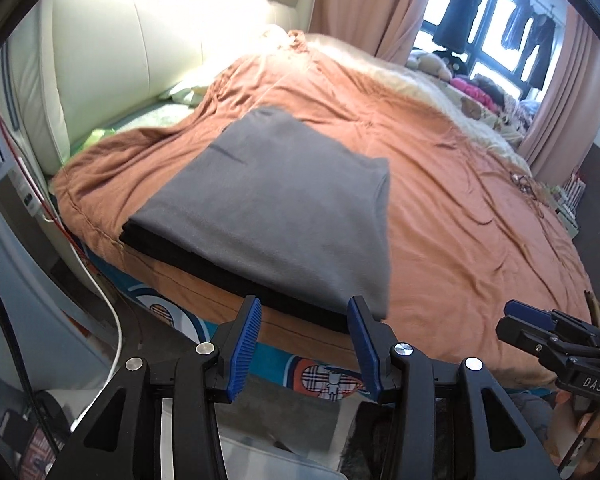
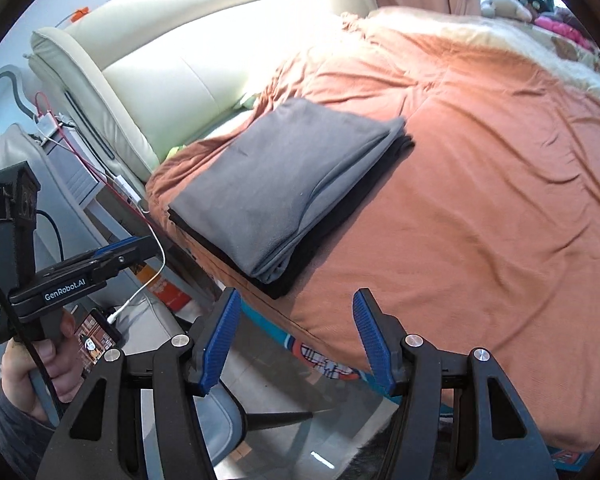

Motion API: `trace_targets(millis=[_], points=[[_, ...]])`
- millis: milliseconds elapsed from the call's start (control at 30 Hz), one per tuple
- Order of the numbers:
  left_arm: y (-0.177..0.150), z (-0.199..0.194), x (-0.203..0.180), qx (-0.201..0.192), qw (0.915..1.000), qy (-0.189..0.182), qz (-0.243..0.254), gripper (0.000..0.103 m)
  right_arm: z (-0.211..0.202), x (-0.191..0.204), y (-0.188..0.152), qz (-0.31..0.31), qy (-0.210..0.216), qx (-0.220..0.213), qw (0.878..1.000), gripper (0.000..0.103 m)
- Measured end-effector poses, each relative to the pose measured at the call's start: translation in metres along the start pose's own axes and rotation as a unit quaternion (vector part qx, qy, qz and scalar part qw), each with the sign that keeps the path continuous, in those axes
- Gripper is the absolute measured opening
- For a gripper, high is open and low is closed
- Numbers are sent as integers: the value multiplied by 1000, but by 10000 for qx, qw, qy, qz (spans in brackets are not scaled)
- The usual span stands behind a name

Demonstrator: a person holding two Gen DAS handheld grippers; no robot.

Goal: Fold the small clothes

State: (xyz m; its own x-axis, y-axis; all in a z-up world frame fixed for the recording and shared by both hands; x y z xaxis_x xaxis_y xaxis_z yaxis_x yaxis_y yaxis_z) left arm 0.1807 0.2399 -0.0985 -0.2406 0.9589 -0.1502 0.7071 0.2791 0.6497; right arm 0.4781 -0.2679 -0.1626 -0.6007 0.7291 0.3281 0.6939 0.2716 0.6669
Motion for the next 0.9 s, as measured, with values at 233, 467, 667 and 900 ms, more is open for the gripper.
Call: trace_targets(millis=[233, 467, 667, 900], points=[[-6, -43, -19, -409, 9992, -4, 6, 57, -56, -2, -17, -159, -202, -372, 9990, 66], [-16, -87, -50, -887, 9959, 105, 138, 85, -107, -5, -37, -374, -280, -662, 9967, 86], [-28, -113, -72, -1144, 9931, 226, 98, 103, -145, -11, -57, -652, -323, -895, 9933, 103], [-49, -131, -101, -1252, 9916, 321, 113, 103, -174, -22, -80, -698, -281, -1089, 9912, 103]])
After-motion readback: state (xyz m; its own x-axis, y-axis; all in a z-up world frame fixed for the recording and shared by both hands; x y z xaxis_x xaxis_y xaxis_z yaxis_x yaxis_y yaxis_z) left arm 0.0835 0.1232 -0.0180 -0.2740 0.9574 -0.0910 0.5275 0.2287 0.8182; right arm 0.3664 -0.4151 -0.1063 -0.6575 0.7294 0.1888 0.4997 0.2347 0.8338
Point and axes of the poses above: each gripper's, at about its wrist camera, not at the fingertips, and z roughly the way its jaws point, x to its left, y to its top, the point moved 9 cm from there along z, roughly the way its jaws point, and after that the axes turned 3 degrees about y, right-handed, at the moved point
